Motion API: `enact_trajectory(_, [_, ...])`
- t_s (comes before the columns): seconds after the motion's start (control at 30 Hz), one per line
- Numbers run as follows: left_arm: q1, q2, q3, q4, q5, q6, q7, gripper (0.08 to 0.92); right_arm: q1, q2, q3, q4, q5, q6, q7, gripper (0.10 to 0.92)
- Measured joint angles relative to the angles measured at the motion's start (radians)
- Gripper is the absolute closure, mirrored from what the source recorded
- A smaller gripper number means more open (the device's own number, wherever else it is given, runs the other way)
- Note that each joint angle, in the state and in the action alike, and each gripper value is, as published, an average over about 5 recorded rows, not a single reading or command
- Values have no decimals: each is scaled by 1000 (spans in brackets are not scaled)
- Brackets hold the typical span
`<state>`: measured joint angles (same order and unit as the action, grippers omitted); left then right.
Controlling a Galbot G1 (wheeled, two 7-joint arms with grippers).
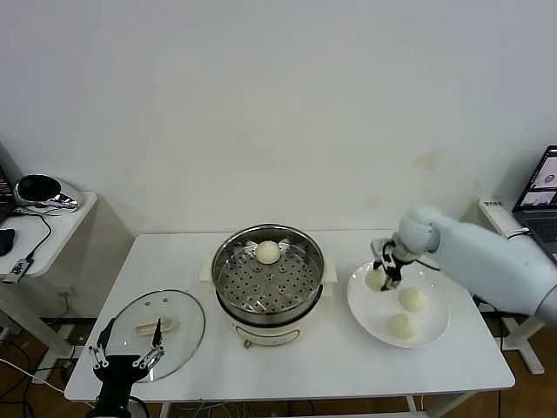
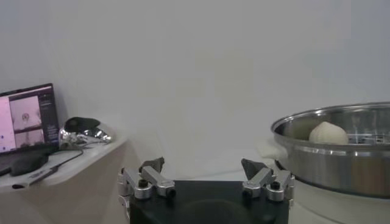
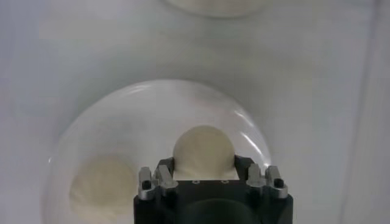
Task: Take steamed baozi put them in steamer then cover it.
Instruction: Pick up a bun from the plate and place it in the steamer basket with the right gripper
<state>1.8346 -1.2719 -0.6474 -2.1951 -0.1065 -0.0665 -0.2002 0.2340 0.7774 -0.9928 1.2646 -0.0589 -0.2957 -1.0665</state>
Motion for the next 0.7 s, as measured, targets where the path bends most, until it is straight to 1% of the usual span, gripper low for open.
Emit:
enact_trajectory(0.2, [-14, 8, 11, 6, -1, 5, 0, 177, 219, -5, -114, 85, 119, -51, 8, 409])
enact_trajectory(0.37, [-25, 18, 14, 10, -8, 8, 1, 177, 397, 22, -213, 154, 240, -109, 25, 403])
enact_trajectory(0.53, [-35, 27, 11, 11, -15, 11, 0, 177, 501, 82, -281, 194, 360, -170, 52, 398])
enact_trajectory(0.7, [-41, 23, 8, 12, -18, 14, -2, 177, 525, 175, -309, 198, 461, -231, 90, 396])
